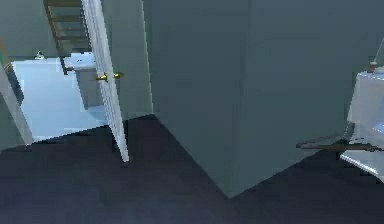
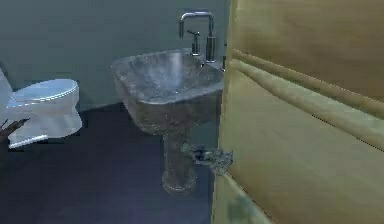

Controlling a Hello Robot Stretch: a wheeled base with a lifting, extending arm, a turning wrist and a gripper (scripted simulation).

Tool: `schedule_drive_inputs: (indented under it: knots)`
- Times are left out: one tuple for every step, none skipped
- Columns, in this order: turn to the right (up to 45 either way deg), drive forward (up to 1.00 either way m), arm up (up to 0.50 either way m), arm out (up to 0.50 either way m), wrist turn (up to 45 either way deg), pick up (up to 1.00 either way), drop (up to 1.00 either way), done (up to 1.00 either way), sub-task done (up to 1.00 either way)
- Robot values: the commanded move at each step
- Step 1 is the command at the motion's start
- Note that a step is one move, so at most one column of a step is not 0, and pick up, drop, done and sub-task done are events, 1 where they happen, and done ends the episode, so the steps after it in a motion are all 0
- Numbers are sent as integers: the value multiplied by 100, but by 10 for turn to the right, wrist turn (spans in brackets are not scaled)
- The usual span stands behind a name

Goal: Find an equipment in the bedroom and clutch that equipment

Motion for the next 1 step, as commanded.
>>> schedule_drive_inputs:
  knots:
    - [-390,0,0,0,0,0,0,0,0]
